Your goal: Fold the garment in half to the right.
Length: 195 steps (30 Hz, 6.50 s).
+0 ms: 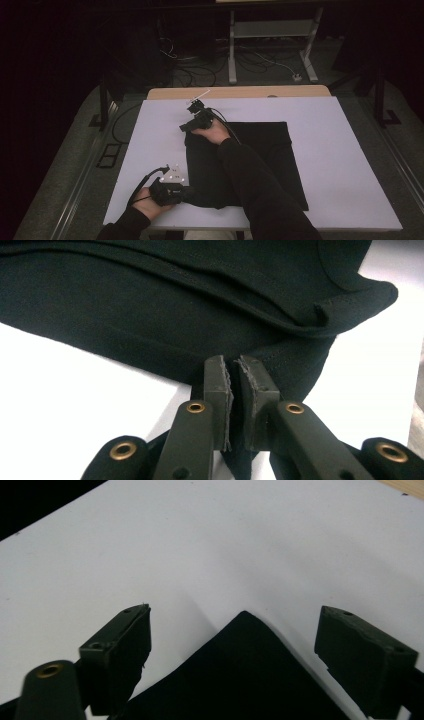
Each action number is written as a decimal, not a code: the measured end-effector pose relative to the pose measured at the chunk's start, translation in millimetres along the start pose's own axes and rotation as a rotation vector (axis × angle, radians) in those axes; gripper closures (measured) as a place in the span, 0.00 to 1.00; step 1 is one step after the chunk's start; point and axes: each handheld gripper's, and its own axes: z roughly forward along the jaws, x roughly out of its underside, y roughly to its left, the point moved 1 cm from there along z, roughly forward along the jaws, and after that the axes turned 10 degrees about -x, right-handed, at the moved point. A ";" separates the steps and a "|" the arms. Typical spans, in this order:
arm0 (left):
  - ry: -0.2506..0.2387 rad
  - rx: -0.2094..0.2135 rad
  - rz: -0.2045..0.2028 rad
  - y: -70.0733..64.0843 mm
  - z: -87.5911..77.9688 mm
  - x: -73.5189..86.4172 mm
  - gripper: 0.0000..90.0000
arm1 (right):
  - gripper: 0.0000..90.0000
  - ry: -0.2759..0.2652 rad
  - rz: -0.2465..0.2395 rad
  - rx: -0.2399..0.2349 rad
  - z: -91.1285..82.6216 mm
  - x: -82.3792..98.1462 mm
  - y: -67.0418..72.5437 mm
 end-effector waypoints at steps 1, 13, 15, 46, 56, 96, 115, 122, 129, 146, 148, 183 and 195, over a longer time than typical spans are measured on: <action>-0.002 0.001 -0.002 0.3 0.0 0.0 0.91 | 0.18 0.002 0.001 0.005 1.1 0.0 -0.9; -0.037 -0.007 -0.022 -0.9 -1.6 -3.9 0.91 | 0.48 0.000 0.007 0.055 6.3 1.7 -6.2; -0.043 -0.012 -0.024 -1.2 -2.1 -4.6 0.91 | 0.57 0.002 0.004 0.071 7.0 1.5 -4.9; -0.108 0.008 -0.061 -0.3 -8.8 -10.2 0.92 | 0.94 -0.028 0.003 0.034 -27.4 -5.9 -1.6; -0.137 0.010 -0.056 -4.0 -10.7 -17.4 0.92 | 0.94 -0.074 0.020 0.011 -44.3 -2.3 -5.2; -0.182 0.091 0.068 -37.2 -2.4 -89.1 0.92 | 0.94 -0.203 0.085 0.070 -139.8 22.9 -34.1; -0.209 0.135 0.108 -50.7 10.3 -120.1 0.92 | 0.94 -0.227 0.110 0.104 -166.9 37.0 -47.0; -0.205 0.146 0.116 -55.7 17.1 -127.3 0.92 | 0.94 -0.231 0.127 0.112 -174.7 43.3 -51.8; -0.198 0.159 0.125 -60.1 23.8 -132.5 0.92 | 0.94 -0.231 0.123 0.122 -180.2 47.8 -54.5; -0.195 0.201 0.140 -74.0 45.6 -147.3 0.92 | 0.94 -0.233 0.145 0.147 -200.6 65.9 -66.1; -0.195 0.207 0.140 -76.0 48.7 -149.6 0.92 | 0.94 -0.231 0.150 0.150 -204.1 69.2 -68.3; -0.181 0.280 0.157 -101.8 84.3 -177.9 0.92 | 0.94 -0.247 0.225 0.215 -243.9 113.0 -93.4; -0.166 0.299 0.165 -111.4 100.6 -184.5 0.92 | 0.94 -0.240 0.268 0.232 -248.6 131.8 -104.1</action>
